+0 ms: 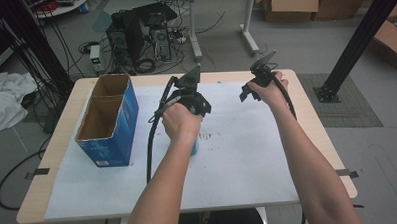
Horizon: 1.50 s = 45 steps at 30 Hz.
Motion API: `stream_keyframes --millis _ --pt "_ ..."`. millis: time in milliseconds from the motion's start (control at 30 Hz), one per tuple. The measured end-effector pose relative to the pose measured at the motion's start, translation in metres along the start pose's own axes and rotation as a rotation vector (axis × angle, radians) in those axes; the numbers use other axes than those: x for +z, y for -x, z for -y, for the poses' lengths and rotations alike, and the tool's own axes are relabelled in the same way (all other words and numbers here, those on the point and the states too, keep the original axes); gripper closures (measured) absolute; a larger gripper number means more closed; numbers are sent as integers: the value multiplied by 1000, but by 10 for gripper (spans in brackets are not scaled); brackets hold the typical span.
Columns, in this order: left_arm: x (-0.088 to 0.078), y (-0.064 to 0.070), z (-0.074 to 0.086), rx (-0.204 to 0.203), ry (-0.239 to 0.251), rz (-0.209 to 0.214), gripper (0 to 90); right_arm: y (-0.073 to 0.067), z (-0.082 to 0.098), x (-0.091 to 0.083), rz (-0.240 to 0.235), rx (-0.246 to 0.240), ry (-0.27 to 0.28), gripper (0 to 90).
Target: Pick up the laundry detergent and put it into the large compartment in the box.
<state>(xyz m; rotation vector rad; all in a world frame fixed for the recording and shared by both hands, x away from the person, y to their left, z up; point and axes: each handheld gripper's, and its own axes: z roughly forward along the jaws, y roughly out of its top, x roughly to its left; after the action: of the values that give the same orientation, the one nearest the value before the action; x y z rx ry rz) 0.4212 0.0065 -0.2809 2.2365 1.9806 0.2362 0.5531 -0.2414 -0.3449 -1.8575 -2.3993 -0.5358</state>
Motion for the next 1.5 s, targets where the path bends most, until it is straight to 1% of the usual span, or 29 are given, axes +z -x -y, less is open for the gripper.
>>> stream_keyframes --millis 133,200,400,467,533,667,900,1067,1133,1500 --pt "-2 -2 1 -4 4 -1 246 0 0 0 3 -9 -1 226" --pt "-3 -2 1 -6 3 0 248 0 0 -1 1 -4 -3 226" --pt "-2 -2 2 3 -3 -2 268 -2 1 -1 -6 0 -1 226" --pt "-1 -1 2 0 -3 5 273 -2 1 -1 -4 -9 1 227" --pt "0 -1 3 -1 -6 9 285 -4 1 -1 -5 -3 -3 228" --pt "2 -3 3 3 -15 20 298 -4 1 0 -4 -8 0 228" --pt "2 -3 2 -3 -12 35 333 -3 0 1 -2 -8 -4 229" --pt "2 -3 1 -3 -16 40 345 -3 0 1 -3 -9 -7 229" --pt "2 -2 1 3 -19 36 352 -3 0 2 -10 -4 -8 229" --pt "3 -3 0 -1 -29 44 357 -2 0 3 -12 -2 -10 229"
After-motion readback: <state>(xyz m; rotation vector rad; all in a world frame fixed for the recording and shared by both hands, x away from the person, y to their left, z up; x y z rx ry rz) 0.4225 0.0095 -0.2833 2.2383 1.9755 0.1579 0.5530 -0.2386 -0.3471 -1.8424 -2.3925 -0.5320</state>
